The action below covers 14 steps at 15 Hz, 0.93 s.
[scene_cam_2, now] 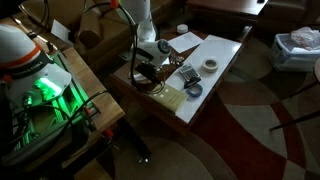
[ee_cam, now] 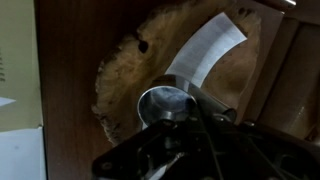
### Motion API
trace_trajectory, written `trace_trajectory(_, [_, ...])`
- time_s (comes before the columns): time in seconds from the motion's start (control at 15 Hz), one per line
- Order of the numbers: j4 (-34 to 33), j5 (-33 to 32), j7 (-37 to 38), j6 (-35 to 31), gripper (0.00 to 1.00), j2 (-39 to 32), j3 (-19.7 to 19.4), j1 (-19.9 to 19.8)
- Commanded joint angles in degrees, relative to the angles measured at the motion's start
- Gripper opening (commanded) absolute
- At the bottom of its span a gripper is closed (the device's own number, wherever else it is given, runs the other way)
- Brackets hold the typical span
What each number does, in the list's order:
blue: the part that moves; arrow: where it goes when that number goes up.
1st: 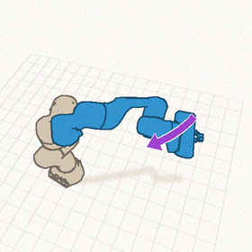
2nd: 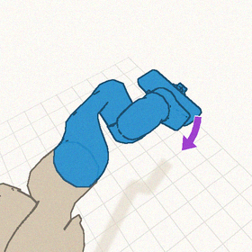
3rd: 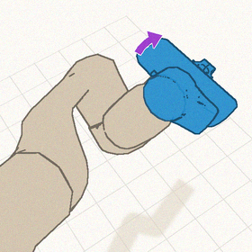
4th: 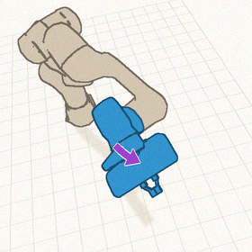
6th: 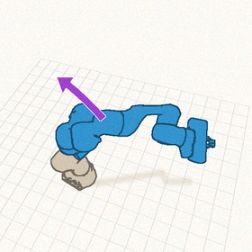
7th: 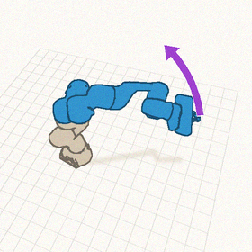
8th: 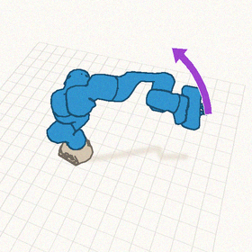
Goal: Pick up the scoop, then place it on the brown object
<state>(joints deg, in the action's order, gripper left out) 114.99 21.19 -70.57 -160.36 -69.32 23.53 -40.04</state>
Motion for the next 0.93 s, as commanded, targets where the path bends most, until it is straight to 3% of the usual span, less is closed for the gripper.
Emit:
trace_trajectory(0.0, [-2.3, -2.6, 2.8, 0.1, 0.01, -2.3, 0.2, -0.2])
trace_trajectory(0.13, [-2.8, -2.9, 3.2, 0.3, 0.3, -2.8, 0.3, -0.3])
trace_trajectory(0.6, [-1.2, -3.6, 3.1, -2.5, 0.81, -2.2, 1.4, -2.1])
trace_trajectory(0.73, [1.0, -3.5, 2.5, -6.1, 0.95, -1.1, 2.5, -4.0])
trace_trajectory(0.87, [4.1, -4.2, 2.9, -13.0, 1.0, 0.1, 4.0, -6.5])
